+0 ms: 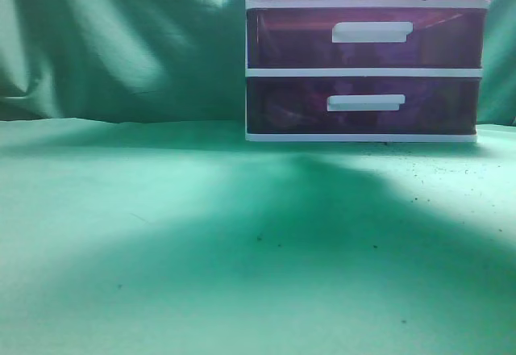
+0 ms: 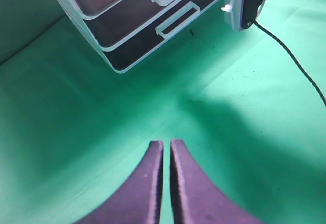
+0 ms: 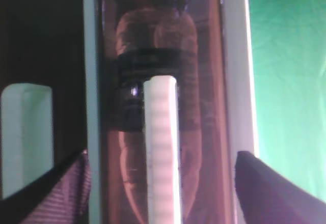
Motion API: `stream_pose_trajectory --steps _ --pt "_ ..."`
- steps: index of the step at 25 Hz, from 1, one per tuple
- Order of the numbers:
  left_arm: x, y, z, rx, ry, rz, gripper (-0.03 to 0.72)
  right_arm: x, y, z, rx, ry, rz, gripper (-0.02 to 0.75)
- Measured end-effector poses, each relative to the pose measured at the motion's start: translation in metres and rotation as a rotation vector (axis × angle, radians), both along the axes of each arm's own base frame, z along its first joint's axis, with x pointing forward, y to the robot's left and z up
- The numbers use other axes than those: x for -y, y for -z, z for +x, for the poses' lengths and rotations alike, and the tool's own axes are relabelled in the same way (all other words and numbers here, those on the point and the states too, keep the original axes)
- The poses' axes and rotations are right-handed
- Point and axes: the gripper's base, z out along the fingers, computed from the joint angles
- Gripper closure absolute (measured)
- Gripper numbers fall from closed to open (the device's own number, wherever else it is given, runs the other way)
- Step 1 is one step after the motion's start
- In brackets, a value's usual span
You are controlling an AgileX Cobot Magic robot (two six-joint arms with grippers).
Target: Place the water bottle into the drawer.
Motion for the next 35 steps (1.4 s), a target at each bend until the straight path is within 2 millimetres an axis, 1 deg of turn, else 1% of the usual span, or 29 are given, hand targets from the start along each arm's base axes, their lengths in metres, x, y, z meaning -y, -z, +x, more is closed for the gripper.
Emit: stream_pose_trajectory --steps 3,5,9,11,14,17,19,21,23,24,25,26,28,31,32,35 --pt "0.0 0.0 0.0 0.0 0.0 0.0 0.688 -0.002 0.001 0.0 -0.015 0.001 -0.003 0.199" --pt "0.0 0.0 0.0 -0.001 0.001 -0.001 0.688 -0.005 -0.002 -0.003 -0.022 -0.002 0.021 0.199" --pt "0.0 -0.001 -0.001 0.0 0.001 -0.003 0.688 -0.015 -0.013 -0.01 -0.051 -0.01 0.14 0.199" --pt "-0.003 -0.004 -0.004 0.009 0.001 -0.011 0.688 -0.019 -0.021 -0.016 -0.065 -0.011 0.187 0.199" --pt "-0.011 -0.014 -0.013 0.041 0.003 -0.039 0.688 -0.023 -0.033 -0.026 -0.126 0.026 0.232 0.199" --pt "-0.027 -0.029 -0.032 0.105 0.004 -0.11 0.688 -0.029 -0.044 -0.043 -0.218 0.085 0.265 0.199" --pt "-0.043 -0.039 -0.052 0.155 0.013 -0.173 0.688 -0.038 -0.057 -0.06 -0.264 0.104 0.294 0.199" --pt "-0.063 -0.043 -0.077 0.204 0.024 -0.228 0.688 -0.048 -0.07 -0.08 -0.314 0.121 0.311 0.199" --pt "-0.082 -0.041 -0.101 0.234 0.036 -0.284 0.688 -0.06 -0.085 -0.108 -0.366 0.121 0.334 0.272" --pt "-0.092 -0.037 -0.113 0.249 0.039 -0.305 0.688 -0.065 -0.089 -0.121 -0.404 0.132 0.348 0.319" --pt "-0.1 -0.033 -0.124 0.263 0.046 -0.327 0.688 -0.07 -0.096 -0.136 -0.446 0.136 0.384 0.384" --pt "-0.11 -0.026 -0.135 0.276 0.05 -0.344 0.688 -0.074 -0.103 -0.151 -0.485 0.131 0.434 0.449" --pt "-0.126 -0.01 -0.154 0.286 0.052 -0.368 0.688 -0.078 -0.112 -0.179 -0.59 0.139 0.54 0.617" --pt "-0.146 0.018 -0.179 0.285 0.055 -0.397 0.688 -0.08 -0.124 -0.217 -0.776 0.133 0.715 0.738" --pt "-0.155 0.029 -0.189 0.29 0.058 -0.411 0.688 -0.079 -0.127 -0.23 -0.85 0.13 0.759 0.738" --pt "-0.171 0.062 -0.211 0.296 0.066 -0.458 0.688 -0.072 -0.132 -0.261 -1.05 0.128 0.822 0.738"
